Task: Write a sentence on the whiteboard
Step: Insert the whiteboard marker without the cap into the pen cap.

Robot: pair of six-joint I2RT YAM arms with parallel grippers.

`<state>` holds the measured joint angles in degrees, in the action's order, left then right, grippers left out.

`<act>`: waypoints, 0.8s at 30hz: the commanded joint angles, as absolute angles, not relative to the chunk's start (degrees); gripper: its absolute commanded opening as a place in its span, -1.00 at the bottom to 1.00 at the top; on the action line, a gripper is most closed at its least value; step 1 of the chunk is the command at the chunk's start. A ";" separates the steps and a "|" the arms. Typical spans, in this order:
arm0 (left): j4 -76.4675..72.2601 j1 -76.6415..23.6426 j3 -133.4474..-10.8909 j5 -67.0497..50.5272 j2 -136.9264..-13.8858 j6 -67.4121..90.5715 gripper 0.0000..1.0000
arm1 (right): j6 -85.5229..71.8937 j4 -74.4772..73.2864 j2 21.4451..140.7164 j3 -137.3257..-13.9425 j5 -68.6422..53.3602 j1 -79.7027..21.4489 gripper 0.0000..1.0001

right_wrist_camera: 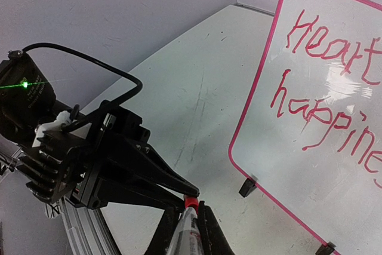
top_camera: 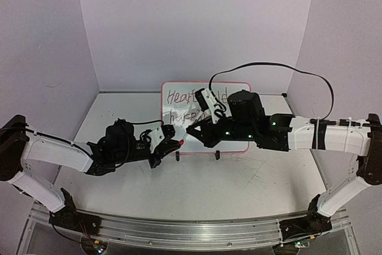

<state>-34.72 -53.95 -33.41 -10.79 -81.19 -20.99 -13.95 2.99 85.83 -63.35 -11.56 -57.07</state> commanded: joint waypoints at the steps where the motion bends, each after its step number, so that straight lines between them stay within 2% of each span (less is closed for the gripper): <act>1: -37.71 -53.80 -35.68 -10.64 -80.60 -20.44 -1.00 | -14.66 5.54 86.35 -64.94 -10.41 -57.45 -1.00; 24: -38.10 -53.79 -37.12 -10.02 -80.07 -15.89 -1.00 | -15.61 8.18 89.68 -63.62 -8.20 -58.55 -1.00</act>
<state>-35.05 -53.95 -33.75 -10.77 -81.19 -19.28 -14.82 4.12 88.25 -63.35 -10.72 -57.55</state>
